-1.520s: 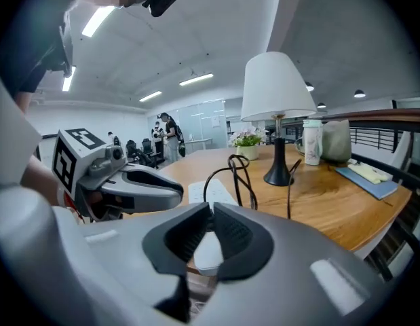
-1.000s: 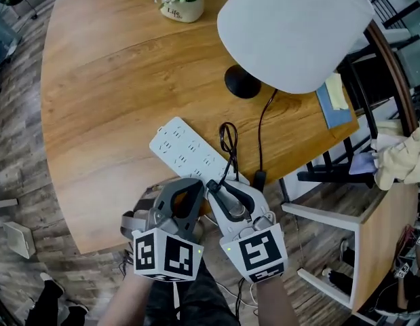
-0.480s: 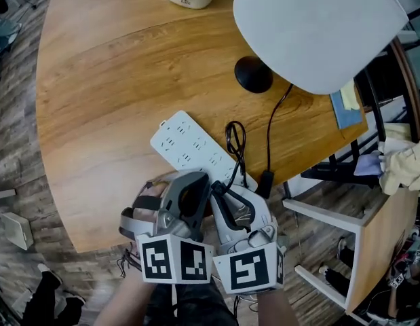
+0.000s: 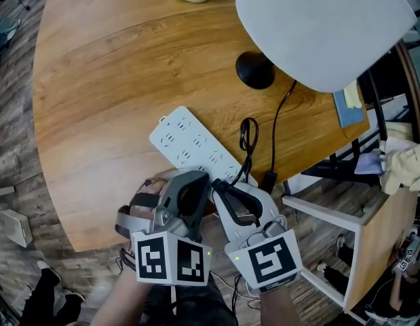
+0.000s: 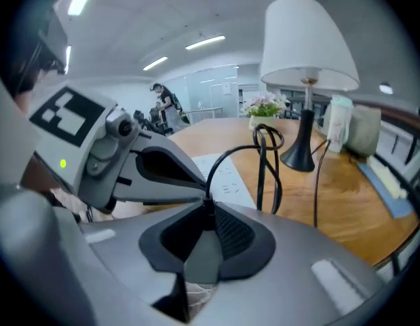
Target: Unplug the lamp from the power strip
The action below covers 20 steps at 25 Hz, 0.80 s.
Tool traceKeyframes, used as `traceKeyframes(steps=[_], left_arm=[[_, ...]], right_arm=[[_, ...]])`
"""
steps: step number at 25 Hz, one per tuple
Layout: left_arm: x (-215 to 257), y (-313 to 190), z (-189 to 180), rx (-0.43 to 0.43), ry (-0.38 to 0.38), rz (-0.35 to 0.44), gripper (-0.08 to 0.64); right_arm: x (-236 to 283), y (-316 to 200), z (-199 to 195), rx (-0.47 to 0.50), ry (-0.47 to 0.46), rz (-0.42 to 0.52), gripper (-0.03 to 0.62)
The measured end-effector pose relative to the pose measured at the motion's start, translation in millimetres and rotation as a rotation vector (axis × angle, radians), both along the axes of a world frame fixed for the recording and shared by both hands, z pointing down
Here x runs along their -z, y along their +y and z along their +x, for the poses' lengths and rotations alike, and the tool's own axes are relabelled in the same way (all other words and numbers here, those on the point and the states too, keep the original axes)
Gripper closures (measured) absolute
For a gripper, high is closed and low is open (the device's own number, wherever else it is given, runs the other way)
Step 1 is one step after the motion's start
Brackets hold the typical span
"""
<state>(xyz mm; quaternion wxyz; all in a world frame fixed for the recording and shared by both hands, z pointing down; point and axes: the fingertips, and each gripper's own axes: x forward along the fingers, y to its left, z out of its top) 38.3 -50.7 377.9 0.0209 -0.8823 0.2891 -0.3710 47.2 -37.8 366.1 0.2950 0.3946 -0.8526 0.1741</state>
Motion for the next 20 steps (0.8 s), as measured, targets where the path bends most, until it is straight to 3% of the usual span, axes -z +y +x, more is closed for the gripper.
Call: traceKeyframes(steps=[2,4,7,10,13,18,20], left_arm=[[-0.5,0.6,2.2,-0.005,-0.003,-0.006,0.566],[-0.3,0.0,4.7,-0.006,0.001,-0.005,0.566],[0.7,-0.1,5.1,-0.002,0.018,-0.007,0.566],[1.7,-0.2,4.5,-0.004,0.032,-0.015,0.566],[1.4,-1.1,3.4,0.006,0.039,-0.021,0.566],[1.0,-1.0,5.0,0.011,0.050,-0.023,0.566],[1.5,-1.8,5.9,0.012,0.056,-0.026,0.566]], right_arm=[[-1.1,4.1,-2.3,0.055,0.126,0.055,0.528],[-0.6,5.4,-4.3,0.071,0.172,0.109,0.528],[2.6,3.5,-6.0,0.036,0.071,0.121,0.528],[3.1,1.8,-1.8,-0.021,-0.063,0.023,0.528],[2.9,0.6,-1.1,-0.020,-0.086,-0.016,0.526],[2.1,5.7,-5.9,0.080,0.135,0.099,0.529],[4.2,4.6,-7.7,0.076,0.116,0.129,0.529]])
